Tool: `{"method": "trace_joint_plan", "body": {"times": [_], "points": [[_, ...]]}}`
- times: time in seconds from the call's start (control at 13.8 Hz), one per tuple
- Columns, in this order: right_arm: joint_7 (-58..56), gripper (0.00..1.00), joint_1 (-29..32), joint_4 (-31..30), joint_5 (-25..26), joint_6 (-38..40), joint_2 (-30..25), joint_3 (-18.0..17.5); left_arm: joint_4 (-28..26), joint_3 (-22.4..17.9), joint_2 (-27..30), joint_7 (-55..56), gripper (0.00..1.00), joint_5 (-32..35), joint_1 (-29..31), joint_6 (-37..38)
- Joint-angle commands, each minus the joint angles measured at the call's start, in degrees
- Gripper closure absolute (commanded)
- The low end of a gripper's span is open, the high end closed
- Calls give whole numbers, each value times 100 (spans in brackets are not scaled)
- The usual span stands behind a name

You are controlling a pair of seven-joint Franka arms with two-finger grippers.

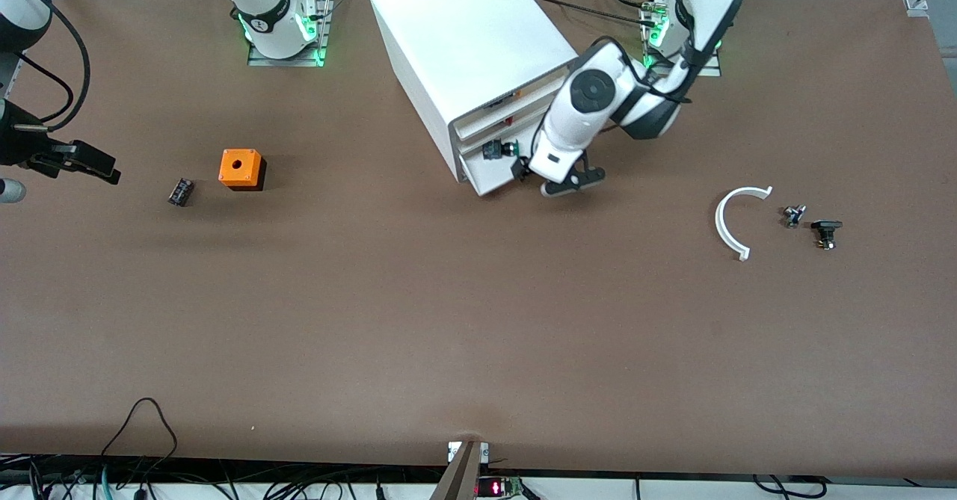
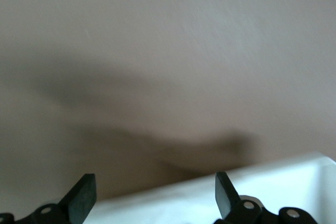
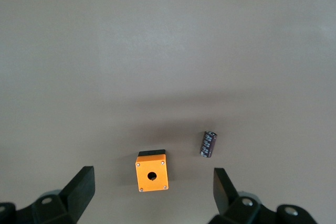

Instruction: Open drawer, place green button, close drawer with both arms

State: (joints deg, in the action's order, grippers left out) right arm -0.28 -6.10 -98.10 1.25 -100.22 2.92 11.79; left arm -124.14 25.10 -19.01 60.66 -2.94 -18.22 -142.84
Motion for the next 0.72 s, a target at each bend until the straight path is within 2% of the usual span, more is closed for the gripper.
{"method": "trace_joint_plan", "body": {"times": [0.0,0.22,0.36,0.51,0.65], "points": [[-104,0,12,-113,-63,28,-151,-36,-146,319,292,183,0,-119,37,169],[-332,0,12,9,-116,177,-134,-19,-129,329,406,87,0,-119,99,178],[-271,0,4,36,-116,178,-125,-19,-50,259,424,-9,0,-75,387,169],[-271,0,4,36,-116,152,-107,-19,38,23,241,-517,0,-40,442,-32],[-279,0,4,36,-116,186,-107,-19,65,-14,-111,-617,0,-40,319,-339]]}}
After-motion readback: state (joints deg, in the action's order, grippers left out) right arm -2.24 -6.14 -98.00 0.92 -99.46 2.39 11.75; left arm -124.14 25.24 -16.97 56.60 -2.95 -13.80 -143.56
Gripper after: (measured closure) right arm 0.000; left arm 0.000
